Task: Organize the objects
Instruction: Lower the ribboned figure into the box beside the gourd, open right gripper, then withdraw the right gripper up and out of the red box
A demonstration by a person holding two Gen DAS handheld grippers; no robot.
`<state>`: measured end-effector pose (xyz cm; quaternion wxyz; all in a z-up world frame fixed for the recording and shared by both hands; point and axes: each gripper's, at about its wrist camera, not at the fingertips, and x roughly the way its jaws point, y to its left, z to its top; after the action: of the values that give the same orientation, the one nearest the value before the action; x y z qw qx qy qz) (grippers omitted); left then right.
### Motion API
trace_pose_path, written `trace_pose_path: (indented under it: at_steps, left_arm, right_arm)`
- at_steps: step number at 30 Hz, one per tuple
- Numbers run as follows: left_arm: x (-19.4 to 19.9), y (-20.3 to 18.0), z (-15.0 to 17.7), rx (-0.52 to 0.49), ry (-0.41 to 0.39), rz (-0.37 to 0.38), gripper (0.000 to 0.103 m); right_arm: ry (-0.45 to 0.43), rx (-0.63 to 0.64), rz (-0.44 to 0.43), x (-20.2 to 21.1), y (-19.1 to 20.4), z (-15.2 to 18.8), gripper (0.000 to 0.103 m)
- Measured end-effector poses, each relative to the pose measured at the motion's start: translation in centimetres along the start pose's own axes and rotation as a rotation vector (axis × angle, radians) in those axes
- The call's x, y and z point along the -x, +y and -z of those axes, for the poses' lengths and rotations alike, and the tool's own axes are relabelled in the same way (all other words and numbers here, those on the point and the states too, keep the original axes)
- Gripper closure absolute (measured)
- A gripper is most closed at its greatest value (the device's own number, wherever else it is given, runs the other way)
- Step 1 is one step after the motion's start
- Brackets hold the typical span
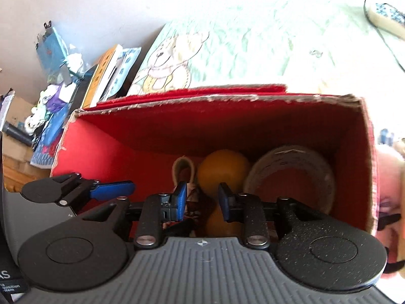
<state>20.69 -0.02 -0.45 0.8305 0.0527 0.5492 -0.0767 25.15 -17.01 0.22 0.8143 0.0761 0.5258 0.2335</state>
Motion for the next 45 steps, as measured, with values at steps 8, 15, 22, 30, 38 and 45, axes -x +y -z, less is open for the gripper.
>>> trace_pose_path:
  at_steps: [8, 15, 22, 30, 38, 45]
  left_arm:
    - [0.0, -0.4, -0.2, -0.009, -0.004, -0.042, 0.020]
    - [0.2, -0.4, 0.0, -0.014, -0.020, -0.072, 0.019]
    - [0.4, -0.3, 0.0, -0.017, -0.029, -0.086, 0.019]
    - [0.5, -0.3, -0.2, -0.018, -0.029, -0.103, 0.019]
    - [0.1, -0.4, -0.6, -0.019, -0.025, -0.120, 0.019]
    - [-0.8, -1.4, -1.2, -0.018, -0.021, -0.130, 0.018]
  right_arm:
    - [-0.053, -0.003, 0.050, -0.5, 0.6, -0.1, 0.073]
    - [-0.099, -0.007, 0.092, -0.5, 0.8, -0.1, 0.073]
    - [-0.120, 0.008, 0.125, -0.2, 1.0, 0.1, 0.073]
    - [-0.130, 0.012, 0.148, -0.1, 1.1, 0.3, 0.073]
    - [-0.142, 0.011, 0.167, 0.0, 1.2, 0.3, 0.073]
    - [-0.153, 0.009, 0.177, 0.0, 1.1, 0.3, 0.073]
